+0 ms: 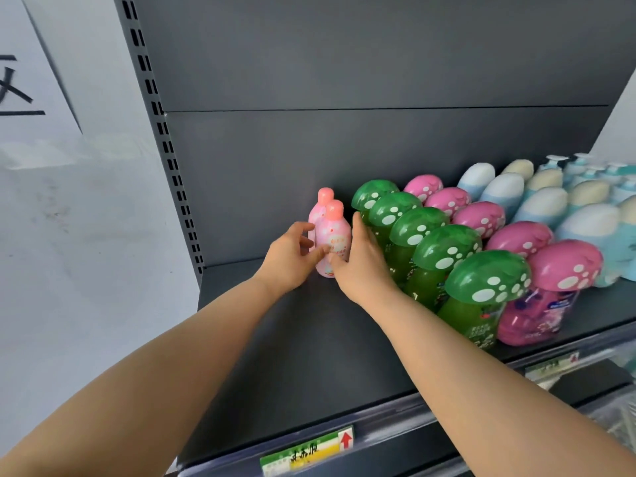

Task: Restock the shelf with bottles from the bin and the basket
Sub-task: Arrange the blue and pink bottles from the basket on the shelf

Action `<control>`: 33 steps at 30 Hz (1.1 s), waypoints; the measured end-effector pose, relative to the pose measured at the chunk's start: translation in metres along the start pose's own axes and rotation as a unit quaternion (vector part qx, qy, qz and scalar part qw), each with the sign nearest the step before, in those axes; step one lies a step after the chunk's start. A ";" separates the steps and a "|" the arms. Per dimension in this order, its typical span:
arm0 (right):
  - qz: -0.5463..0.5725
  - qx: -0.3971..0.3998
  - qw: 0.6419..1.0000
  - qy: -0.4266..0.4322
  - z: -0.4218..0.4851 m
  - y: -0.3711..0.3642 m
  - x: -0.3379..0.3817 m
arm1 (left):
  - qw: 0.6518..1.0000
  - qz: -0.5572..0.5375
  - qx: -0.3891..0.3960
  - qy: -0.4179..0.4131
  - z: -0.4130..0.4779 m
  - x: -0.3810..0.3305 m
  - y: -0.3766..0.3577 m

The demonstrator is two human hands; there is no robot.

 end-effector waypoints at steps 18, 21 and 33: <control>-0.237 -0.179 0.943 0.150 -0.076 0.320 -0.088 | 0.924 0.189 -0.127 -0.307 -0.024 -0.368 -0.085; -0.259 -0.177 0.944 0.100 -0.088 0.371 -0.158 | 0.928 0.158 -0.092 -0.325 -0.027 -0.417 -0.155; -0.280 -0.196 0.938 -0.056 -0.107 0.517 -0.401 | 0.926 0.079 0.053 -0.367 -0.014 -0.523 -0.411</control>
Point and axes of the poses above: each hand's wrist, its own z-axis towards the middle knuckle, its own y-axis out of the back of the hand, x = y × z, the point moved 9 cm from there along z, towards the middle knuckle, and after that the axes turned 13 degrees about -y, right-handed, at the moved point
